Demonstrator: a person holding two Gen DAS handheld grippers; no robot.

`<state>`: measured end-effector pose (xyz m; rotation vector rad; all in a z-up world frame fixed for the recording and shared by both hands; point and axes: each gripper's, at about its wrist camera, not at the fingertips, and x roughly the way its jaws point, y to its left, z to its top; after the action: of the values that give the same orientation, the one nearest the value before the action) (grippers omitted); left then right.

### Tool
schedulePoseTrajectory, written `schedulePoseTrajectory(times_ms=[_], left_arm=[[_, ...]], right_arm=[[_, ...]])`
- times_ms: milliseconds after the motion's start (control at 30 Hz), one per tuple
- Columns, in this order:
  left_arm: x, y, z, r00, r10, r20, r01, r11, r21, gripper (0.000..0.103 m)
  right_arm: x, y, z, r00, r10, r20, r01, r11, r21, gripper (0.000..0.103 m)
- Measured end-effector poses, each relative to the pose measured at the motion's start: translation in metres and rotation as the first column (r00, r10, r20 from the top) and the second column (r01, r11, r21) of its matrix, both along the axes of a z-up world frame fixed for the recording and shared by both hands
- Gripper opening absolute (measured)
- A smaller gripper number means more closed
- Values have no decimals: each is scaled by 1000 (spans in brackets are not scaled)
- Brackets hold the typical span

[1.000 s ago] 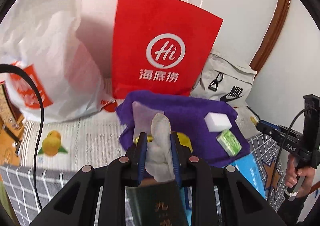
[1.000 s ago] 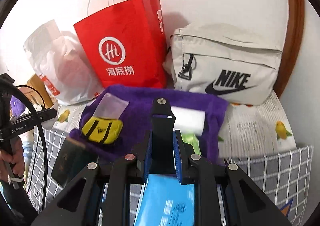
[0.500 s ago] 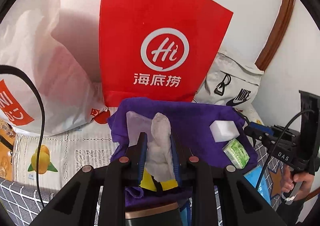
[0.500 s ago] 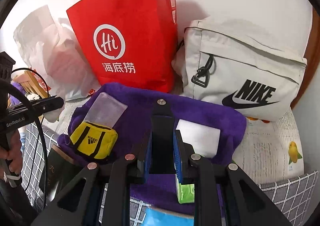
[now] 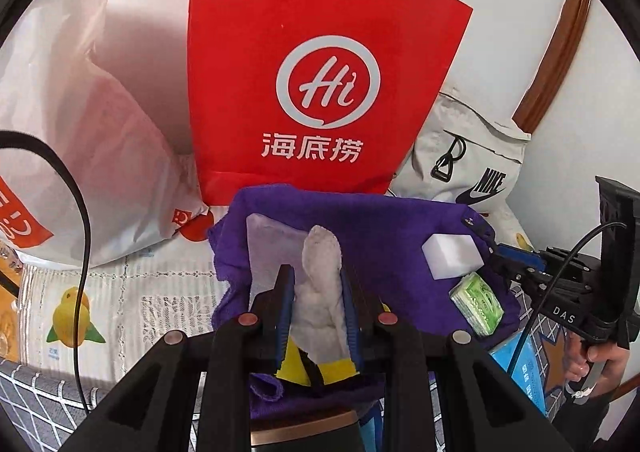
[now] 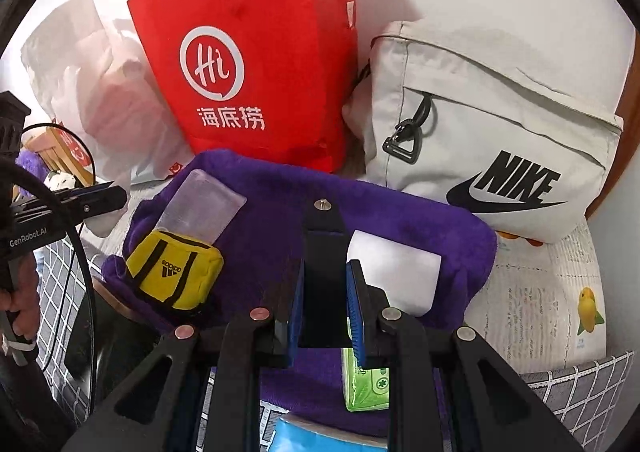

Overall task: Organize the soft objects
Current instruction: 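Release the glove onto the towel with the left tool while the right tool releases the strap there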

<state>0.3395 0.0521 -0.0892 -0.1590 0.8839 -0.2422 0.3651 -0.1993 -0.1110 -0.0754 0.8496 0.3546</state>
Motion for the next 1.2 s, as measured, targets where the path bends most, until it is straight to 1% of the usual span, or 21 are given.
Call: schedulePoseTrajectory(times_ms=[400,633,733,800,900,1200], left_arm=[[6,-2,-9,1000,-6,-23,7,1000,2,22],[10,-10,-17,999,-22,-44,22,1000,11,23],[12,-11,-20,998,-26,-53,27,1000,11,23],[13,-12,-23,998,-24,-62,25,1000,11,23],[15,-14,-26,997,-27,-70,28,1000,13,23],[19,-14,-33,996,-23,-87,24,1000,16,23]], right_arm=[[9,9,-24,997,22,-78,-24,1000,-13,21],[12,19,-37,990,46,-130,-50,998,-33,21],[13,20,-40,986,57,-154,-60,998,-17,21],[14,21,-43,985,54,-161,-61,998,-35,21],[17,20,-47,982,53,-181,-60,998,-32,21],[19,19,-47,981,53,-184,-60,998,-34,22]])
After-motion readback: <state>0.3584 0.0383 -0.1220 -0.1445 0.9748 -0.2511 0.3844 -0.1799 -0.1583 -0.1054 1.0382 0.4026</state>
